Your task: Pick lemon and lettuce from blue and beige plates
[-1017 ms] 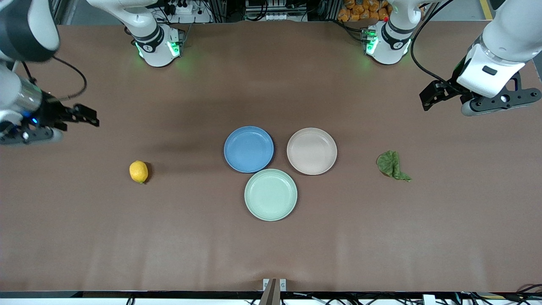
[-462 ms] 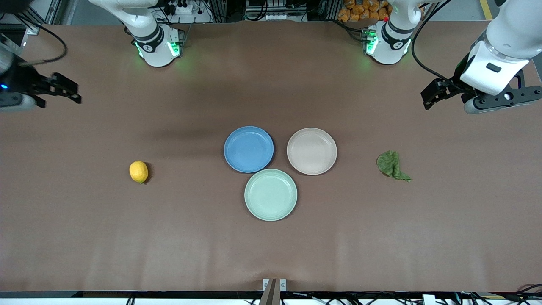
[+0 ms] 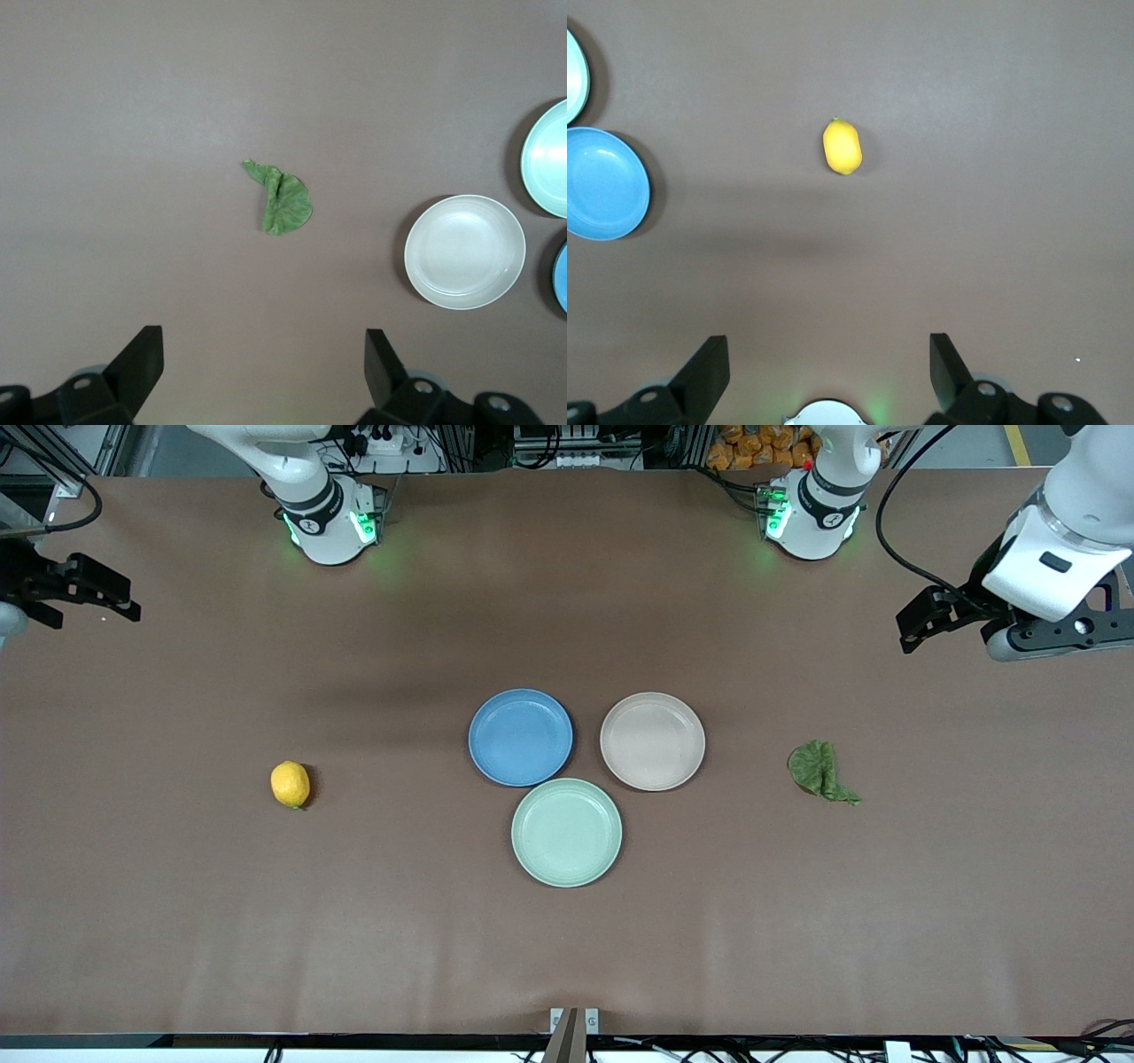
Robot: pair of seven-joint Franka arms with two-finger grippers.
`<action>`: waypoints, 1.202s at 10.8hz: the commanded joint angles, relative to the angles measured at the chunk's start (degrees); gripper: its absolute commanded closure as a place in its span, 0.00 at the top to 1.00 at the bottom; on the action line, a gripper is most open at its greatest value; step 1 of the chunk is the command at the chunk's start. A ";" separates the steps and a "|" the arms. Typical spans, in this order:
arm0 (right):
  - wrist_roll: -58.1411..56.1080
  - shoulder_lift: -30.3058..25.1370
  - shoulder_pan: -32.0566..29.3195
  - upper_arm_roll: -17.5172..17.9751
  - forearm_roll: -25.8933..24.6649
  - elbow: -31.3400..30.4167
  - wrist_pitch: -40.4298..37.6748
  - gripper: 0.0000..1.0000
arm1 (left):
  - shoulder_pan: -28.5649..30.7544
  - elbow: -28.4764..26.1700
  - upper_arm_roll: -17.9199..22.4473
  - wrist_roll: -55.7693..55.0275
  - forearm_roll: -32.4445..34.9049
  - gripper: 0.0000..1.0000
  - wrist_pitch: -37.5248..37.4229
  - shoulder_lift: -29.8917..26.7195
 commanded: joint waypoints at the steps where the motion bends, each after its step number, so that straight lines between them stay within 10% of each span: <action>1: 4.45 2.61 -0.41 0.28 -1.26 5.13 -1.43 1.00 | -0.36 0.26 0.97 3.36 -0.77 1.00 0.33 -0.11; 13: 6.23 4.55 -0.94 0.54 -1.61 7.60 0.51 1.00 | -0.62 1.84 2.90 7.24 -0.86 1.00 0.33 0.77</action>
